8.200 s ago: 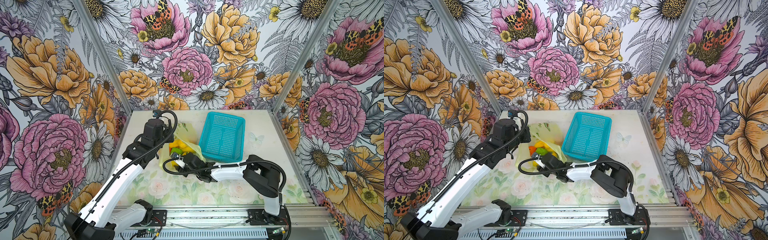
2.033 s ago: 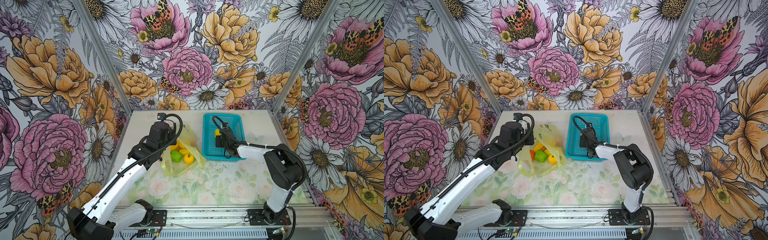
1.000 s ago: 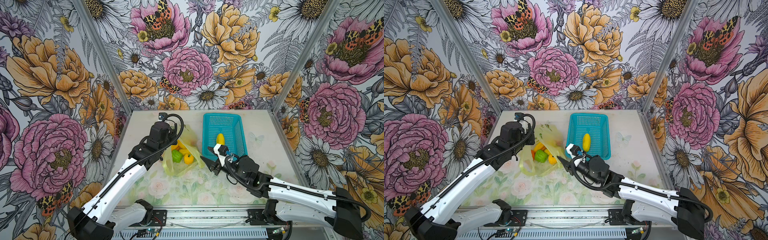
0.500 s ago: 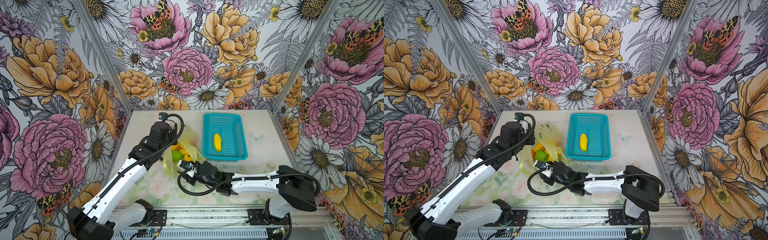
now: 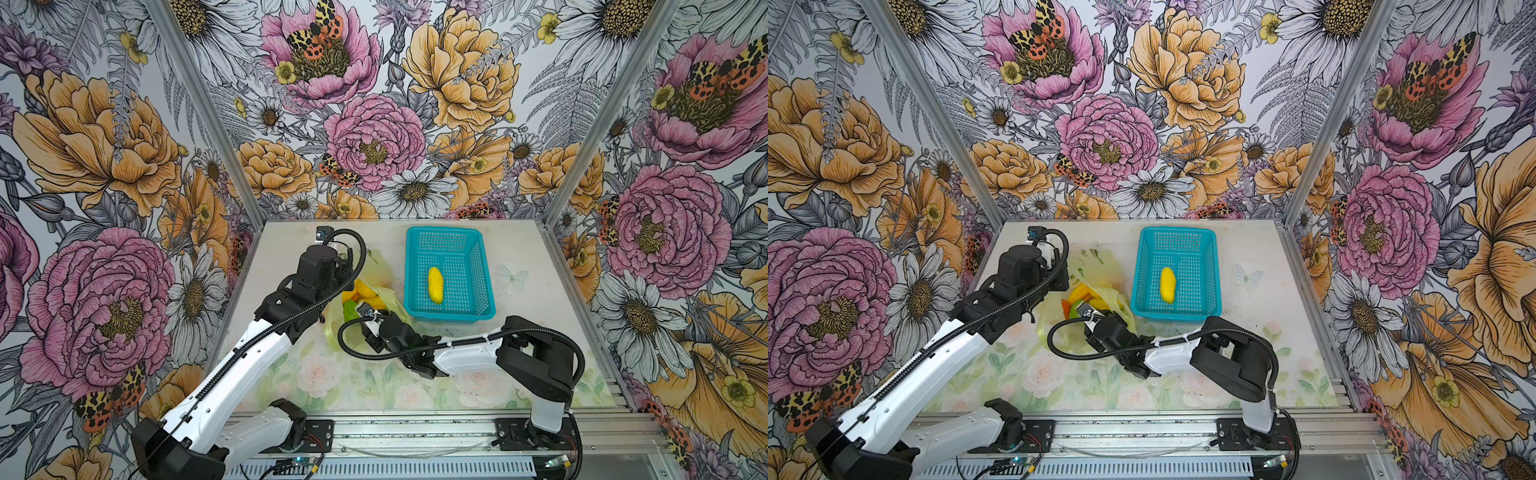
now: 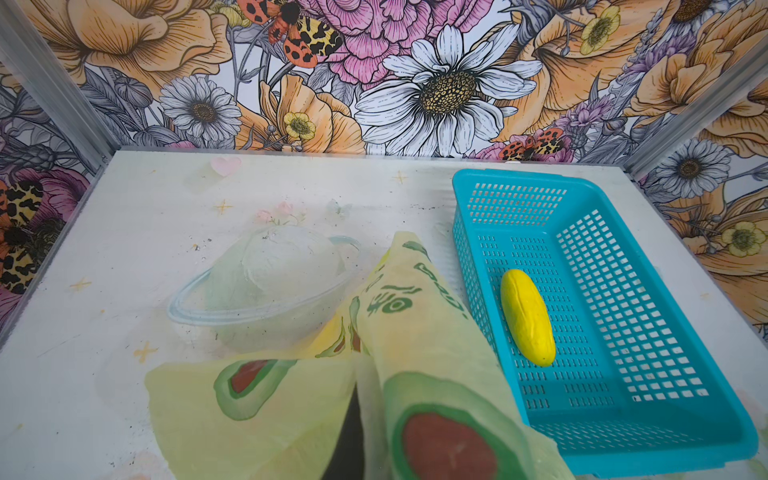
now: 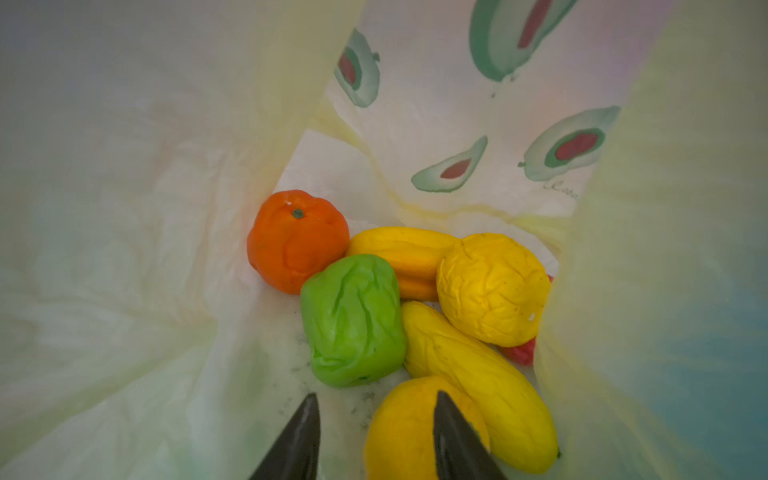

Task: Untie the knot of the plastic bag and take out the fruit
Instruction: 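Move the open right gripper back into the bag mouth above the fruit, then grasp the yellow bell pepper inside the bag with the right gripper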

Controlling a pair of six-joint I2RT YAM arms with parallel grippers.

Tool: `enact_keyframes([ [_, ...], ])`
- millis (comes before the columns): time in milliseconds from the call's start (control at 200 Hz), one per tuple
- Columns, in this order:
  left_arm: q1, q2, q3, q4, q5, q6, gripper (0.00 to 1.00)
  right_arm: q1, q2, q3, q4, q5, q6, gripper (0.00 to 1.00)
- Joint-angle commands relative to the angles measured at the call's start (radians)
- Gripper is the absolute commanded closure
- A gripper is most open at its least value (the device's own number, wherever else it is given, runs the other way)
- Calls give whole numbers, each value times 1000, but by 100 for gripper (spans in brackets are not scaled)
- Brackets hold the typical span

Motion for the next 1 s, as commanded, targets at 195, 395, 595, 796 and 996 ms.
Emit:
enact_keyframes([
  [195,-8,-20,-4,31,20,8,100,-42,74,19,-8,68,49,26],
  [395,-8,-16,-3,31,16,11,100,-50,105,35,-7,36,61,30],
  [595,-8,-11,-1,31,20,9,100,-50,109,39,-8,15,67,47],
  [796,-8,-17,-2,31,19,11,100,-50,37,-1,3,-5,75,59],
  [996,-8,-13,-3,30,23,10,100,-48,-40,-54,27,-49,95,70],
])
